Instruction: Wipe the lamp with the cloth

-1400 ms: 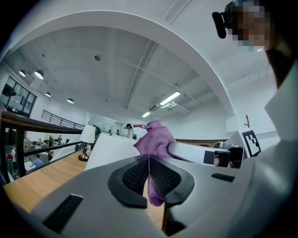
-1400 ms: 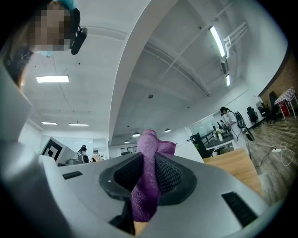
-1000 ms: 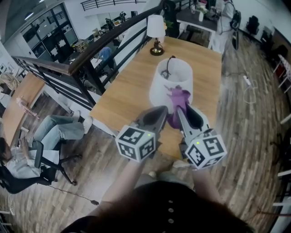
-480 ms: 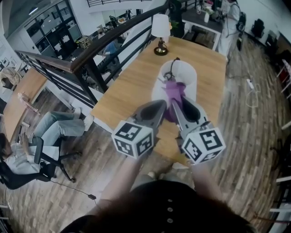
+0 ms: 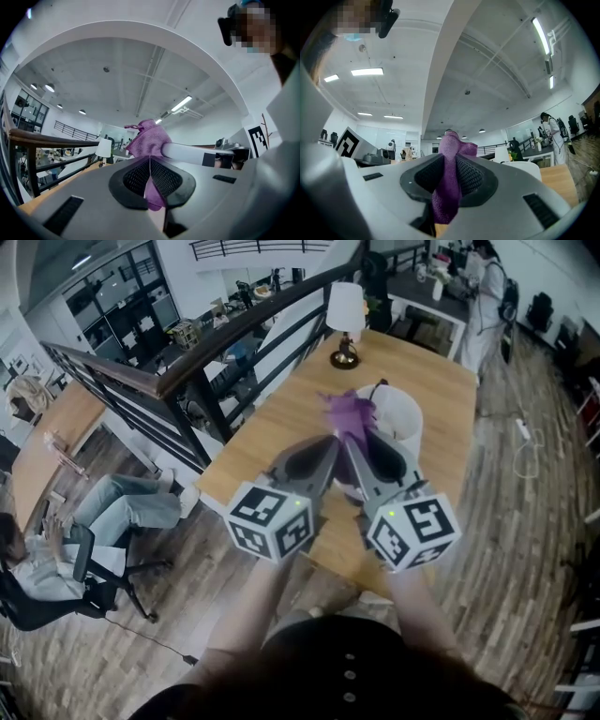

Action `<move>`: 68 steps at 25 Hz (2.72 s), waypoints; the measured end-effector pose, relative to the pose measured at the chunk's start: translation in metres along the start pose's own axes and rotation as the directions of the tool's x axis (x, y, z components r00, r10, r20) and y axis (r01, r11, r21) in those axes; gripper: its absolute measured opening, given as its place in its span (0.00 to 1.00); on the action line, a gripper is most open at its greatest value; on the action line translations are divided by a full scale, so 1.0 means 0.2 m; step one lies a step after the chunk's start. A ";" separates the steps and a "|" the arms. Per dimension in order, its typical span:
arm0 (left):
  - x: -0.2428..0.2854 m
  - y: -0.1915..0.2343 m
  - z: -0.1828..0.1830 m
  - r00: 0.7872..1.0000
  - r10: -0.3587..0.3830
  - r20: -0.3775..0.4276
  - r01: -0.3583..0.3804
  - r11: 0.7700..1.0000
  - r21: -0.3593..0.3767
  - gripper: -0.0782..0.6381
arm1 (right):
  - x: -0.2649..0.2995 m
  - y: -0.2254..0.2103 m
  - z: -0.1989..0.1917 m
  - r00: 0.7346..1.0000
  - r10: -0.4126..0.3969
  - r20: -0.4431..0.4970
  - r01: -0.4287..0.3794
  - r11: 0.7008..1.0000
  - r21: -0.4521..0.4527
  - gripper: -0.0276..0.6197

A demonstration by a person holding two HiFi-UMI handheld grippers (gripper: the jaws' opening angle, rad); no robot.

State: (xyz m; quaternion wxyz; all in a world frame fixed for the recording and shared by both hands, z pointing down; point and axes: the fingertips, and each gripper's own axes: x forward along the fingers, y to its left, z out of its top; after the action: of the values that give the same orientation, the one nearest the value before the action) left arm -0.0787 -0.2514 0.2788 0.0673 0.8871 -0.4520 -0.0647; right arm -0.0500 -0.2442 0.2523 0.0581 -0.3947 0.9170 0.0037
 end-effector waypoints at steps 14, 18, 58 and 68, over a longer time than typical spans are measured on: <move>0.08 0.13 0.03 1.000 -0.006 -0.004 0.006 1.000 0.005 0.13 | 0.15 -0.03 -0.02 0.999 -0.039 -0.021 0.038 0.998 -0.048 0.18; 0.10 0.16 0.00 1.000 -0.012 -0.017 0.012 1.000 -0.009 0.13 | 0.17 -0.03 -0.04 0.998 -0.056 -0.040 0.052 0.995 -0.087 0.18; -0.03 0.22 -0.38 0.985 0.023 -0.169 -0.046 0.990 -0.134 0.13 | 0.12 0.02 -0.50 0.951 -0.140 -0.276 0.117 0.988 -0.099 0.18; -0.08 0.22 -0.52 0.974 0.046 -0.221 -0.083 0.984 -0.160 0.13 | 0.09 0.04 -0.62 0.936 -0.127 -0.329 0.105 0.991 -0.085 0.18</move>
State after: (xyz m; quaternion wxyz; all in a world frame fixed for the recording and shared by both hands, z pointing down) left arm -0.1043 -0.2574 0.3887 0.1927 0.8649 -0.4634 -0.0037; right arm -0.0803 -0.2580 0.3735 -0.1108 -0.4446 0.8881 -0.0361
